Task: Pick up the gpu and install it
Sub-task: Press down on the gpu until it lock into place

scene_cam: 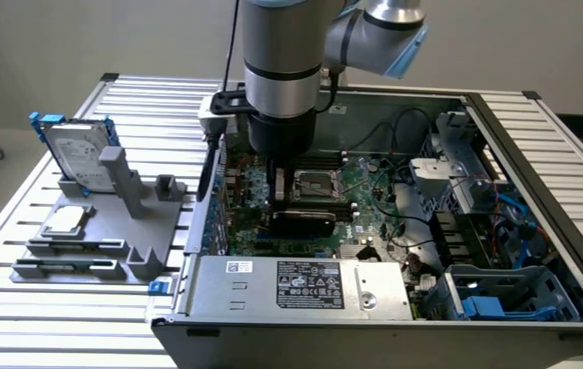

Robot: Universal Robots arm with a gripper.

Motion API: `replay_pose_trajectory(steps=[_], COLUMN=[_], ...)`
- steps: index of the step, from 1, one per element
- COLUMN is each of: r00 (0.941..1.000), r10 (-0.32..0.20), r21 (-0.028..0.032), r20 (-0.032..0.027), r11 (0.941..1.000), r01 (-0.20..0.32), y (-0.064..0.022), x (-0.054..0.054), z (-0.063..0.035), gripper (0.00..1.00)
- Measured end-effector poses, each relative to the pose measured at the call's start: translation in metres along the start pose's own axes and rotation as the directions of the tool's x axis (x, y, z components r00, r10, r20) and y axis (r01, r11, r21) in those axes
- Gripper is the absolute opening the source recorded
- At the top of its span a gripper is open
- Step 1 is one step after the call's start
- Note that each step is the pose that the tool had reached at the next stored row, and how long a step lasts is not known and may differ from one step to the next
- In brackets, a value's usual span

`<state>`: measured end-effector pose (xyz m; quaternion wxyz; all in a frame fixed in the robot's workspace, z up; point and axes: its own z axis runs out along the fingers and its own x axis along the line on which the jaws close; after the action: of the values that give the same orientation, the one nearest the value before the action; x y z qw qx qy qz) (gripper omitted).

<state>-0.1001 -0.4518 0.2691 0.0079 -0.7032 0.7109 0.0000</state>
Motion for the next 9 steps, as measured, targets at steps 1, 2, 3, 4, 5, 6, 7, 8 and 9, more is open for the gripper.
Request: replay_pose_trajectory(steps=[1,2,3,4,5,6,7,8,9], r00=[1.0000,1.0000,1.0000,1.0000,1.0000,1.0000,1.0000,1.0000,1.0000], r10=[0.000,0.000,0.000,0.000,0.000,0.000,0.000,0.000,0.000], r21=[0.0000,0.0008,0.0007,0.0001,-0.0001,-0.0002,-0.0001,0.0001,-0.0001], r20=[-0.0002,0.0008,0.0008,-0.0001,-0.0004,-0.0006,-0.0003,0.0003,0.0007], r11=[1.0000,1.0000,1.0000,1.0000,1.0000,1.0000,1.0000,1.0000,1.0000], r01=[0.000,0.000,0.000,0.000,0.000,0.000,0.000,0.000,0.000], y=[0.0000,-0.0001,-0.0001,0.0000,0.0001,0.0001,0.0001,0.0001,0.0001], x=[-0.0002,-0.0005,-0.0006,-0.0007,-0.0008,-0.0010,-0.0013,-0.0014,-0.0015], z=[0.0007,0.0019,0.0029,0.0034,0.0040,0.0046,0.0050,0.0052,0.0049], gripper=[0.11,0.11,0.11,0.11,0.11,0.11,0.11,0.11,0.11])
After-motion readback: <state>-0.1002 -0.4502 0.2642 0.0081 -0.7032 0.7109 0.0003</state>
